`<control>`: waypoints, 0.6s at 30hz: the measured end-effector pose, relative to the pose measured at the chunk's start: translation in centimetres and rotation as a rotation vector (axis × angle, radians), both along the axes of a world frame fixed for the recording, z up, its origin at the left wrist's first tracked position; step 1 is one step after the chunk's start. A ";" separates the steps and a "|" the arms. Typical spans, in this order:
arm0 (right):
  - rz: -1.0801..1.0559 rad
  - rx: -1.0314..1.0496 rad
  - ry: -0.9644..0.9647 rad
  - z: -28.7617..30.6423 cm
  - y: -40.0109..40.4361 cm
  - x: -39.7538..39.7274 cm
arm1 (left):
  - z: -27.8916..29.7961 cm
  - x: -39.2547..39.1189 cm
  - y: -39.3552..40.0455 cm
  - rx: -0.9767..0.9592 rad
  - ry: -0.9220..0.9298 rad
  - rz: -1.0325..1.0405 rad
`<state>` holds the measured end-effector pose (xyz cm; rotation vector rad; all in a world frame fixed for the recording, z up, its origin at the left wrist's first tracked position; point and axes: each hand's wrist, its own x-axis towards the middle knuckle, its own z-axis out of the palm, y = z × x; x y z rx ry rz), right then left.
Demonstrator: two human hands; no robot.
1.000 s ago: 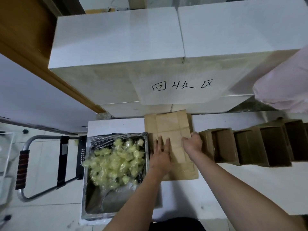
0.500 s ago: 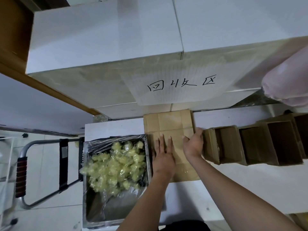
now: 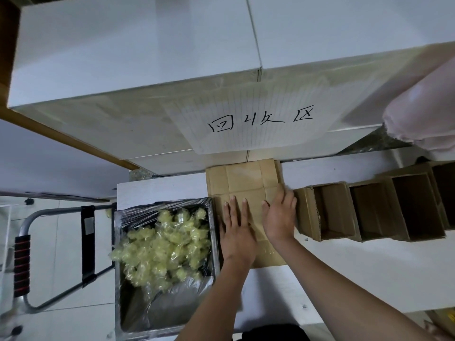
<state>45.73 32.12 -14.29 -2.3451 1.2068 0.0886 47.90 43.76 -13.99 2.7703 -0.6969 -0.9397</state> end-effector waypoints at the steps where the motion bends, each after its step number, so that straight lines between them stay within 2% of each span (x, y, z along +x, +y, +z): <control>1: 0.092 -0.064 0.025 -0.1 0.1 -0.1 | -0.2 0.2 0.0 -0.003 -0.029 -0.012; 4: 0.409 -0.126 0.085 -1.3 0.2 -0.5 | -1.1 1.2 -0.2 -0.034 -0.103 -0.032; 6: 0.510 -0.107 0.155 -2.2 -0.1 -0.7 | -2.0 1.9 -0.6 -0.045 -0.122 -0.030; 9: 0.534 -0.145 0.185 -3.0 -0.2 -1.2 | -3.1 2.2 -0.8 -0.067 -0.138 -0.013; 18: 0.514 -0.193 0.086 -4.2 0.3 -1.7 | -4.7 1.7 -0.8 -0.273 -0.218 0.044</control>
